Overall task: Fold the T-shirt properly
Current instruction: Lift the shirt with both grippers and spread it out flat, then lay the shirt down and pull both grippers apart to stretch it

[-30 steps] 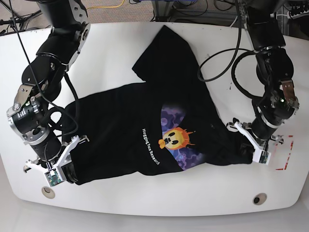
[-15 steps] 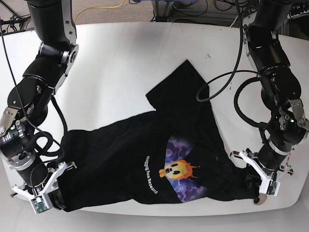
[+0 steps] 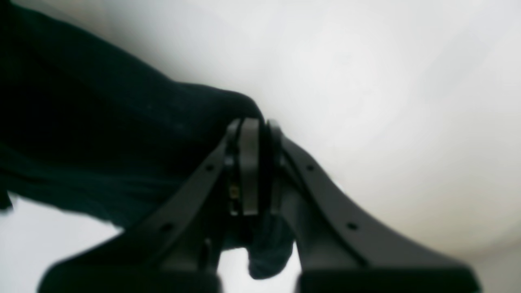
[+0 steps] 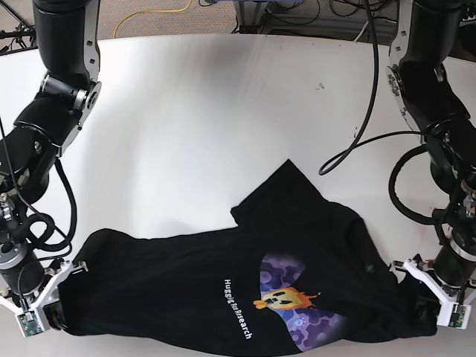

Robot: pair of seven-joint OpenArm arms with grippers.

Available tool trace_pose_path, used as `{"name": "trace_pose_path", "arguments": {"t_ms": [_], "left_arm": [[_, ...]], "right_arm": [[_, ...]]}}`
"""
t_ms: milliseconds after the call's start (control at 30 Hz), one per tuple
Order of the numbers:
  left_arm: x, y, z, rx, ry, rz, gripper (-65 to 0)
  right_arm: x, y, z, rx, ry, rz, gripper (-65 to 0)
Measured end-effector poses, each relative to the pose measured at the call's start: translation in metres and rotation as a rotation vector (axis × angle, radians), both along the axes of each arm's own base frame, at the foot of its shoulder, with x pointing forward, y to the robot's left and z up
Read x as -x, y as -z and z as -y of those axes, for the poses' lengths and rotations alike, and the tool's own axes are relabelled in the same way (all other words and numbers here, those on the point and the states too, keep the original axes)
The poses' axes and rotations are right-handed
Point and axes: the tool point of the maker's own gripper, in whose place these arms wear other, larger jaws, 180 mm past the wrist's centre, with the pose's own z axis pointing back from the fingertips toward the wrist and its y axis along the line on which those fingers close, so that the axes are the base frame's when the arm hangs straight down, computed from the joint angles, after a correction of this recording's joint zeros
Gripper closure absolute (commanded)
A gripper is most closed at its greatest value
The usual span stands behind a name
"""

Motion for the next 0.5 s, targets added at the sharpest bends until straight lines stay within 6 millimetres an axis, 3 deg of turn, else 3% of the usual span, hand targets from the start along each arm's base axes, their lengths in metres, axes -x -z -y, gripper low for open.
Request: {"name": "trace_pose_path", "arguments": {"t_ms": [233, 400, 500], "left_arm": [[-0.004, -0.029, -0.013, -0.016, -0.031, 0.038, -0.8], [-0.004, -0.079, -0.017, -0.015, -0.037, 0.159, -0.8], [-0.004, -0.097, -0.017, -0.013, -0.034, 0.202, -0.7]], "right_arm": [[-0.007, -0.007, 0.014, 0.01, 0.028, -0.004, -1.0], [-0.018, -0.026, 0.019, -0.02, 0.023, 0.03, -1.0], [-0.023, -0.031, 0.024, -0.03, 0.028, 0.028, -1.1]]}}
